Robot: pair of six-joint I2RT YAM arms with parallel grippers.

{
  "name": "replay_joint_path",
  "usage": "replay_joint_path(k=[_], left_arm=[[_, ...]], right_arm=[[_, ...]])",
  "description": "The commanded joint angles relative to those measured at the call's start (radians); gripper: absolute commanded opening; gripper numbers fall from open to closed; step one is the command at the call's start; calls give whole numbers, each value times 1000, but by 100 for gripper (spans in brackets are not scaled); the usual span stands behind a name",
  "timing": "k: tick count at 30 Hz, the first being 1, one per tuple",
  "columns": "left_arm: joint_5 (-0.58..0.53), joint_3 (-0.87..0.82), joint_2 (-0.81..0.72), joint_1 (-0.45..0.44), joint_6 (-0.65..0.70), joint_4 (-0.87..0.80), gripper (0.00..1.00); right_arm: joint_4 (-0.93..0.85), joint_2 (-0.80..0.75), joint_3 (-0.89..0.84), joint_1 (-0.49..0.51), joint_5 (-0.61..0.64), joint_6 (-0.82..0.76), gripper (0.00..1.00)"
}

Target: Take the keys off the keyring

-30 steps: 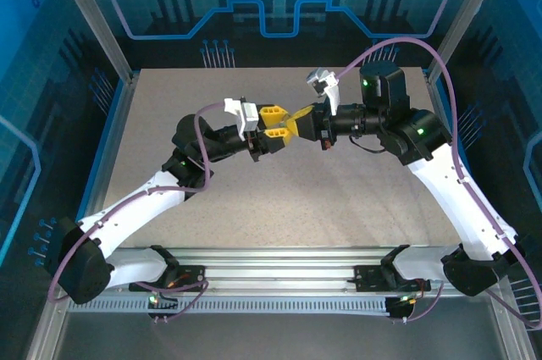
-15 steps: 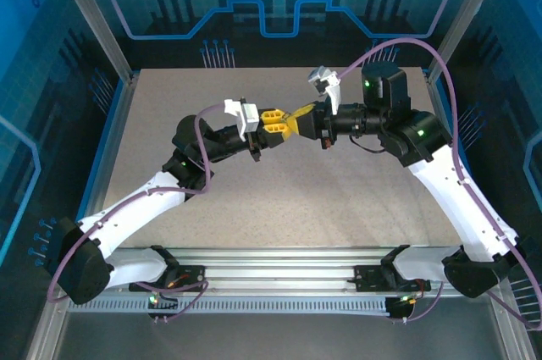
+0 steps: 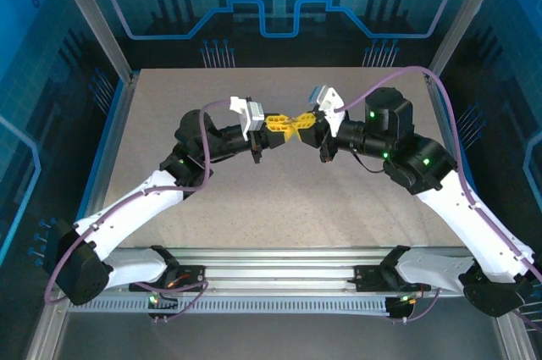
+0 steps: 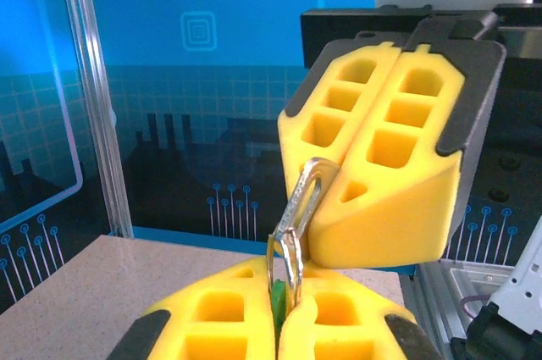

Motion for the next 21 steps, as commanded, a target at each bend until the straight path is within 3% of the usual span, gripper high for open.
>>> replay_joint_path(k=[1, 8, 21], left_arm=[[-66, 40, -15, 20, -41, -33, 0], [-69, 53, -12, 29, -71, -49, 0], [-91, 65, -23, 46, -113, -70, 0]], right_arm=[[5, -43, -15, 42, 48, -114, 0], [25, -82, -62, 104, 139, -242, 0], [49, -151, -151, 123, 101, -378, 0]])
